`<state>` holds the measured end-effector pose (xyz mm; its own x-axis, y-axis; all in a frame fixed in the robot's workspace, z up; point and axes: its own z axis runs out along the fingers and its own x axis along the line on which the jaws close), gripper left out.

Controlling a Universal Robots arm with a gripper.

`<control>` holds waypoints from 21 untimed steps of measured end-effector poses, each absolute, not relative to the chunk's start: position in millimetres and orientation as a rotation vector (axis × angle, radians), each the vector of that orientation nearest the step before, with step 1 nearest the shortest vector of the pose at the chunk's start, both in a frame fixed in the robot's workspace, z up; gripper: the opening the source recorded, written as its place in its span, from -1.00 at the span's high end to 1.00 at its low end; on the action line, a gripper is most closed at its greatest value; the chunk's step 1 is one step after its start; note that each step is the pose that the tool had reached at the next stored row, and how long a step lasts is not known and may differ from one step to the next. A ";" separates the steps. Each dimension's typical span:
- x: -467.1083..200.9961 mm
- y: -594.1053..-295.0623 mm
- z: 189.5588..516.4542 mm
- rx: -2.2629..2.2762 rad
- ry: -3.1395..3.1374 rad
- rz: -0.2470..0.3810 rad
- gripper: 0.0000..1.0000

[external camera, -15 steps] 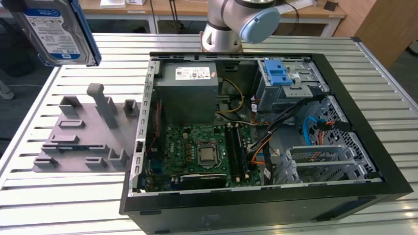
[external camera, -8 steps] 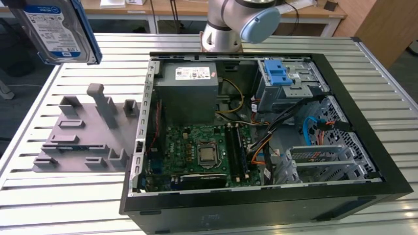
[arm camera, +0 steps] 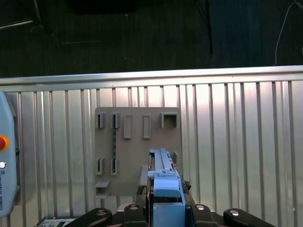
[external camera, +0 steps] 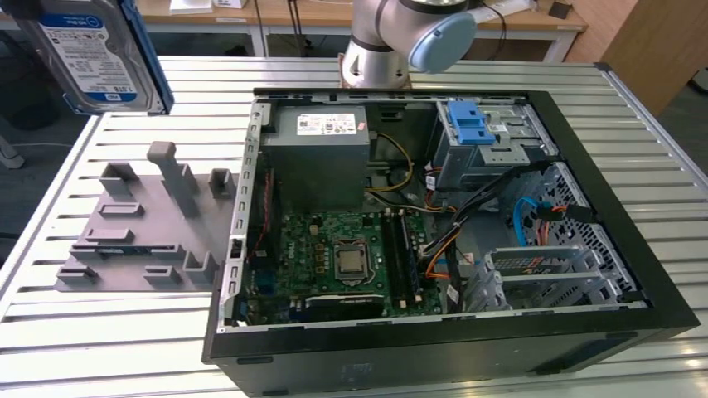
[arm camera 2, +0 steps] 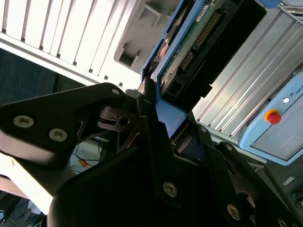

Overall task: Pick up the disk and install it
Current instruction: 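Pick up the disk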

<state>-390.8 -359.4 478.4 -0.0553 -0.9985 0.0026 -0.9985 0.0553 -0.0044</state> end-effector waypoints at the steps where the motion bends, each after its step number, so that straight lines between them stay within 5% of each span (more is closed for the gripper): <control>1: -390.4 -360.6 478.4 -2.158 2.281 -0.008 0.27; 21: -360.7 -378.1 478.3 -2.158 2.282 -0.008 0.27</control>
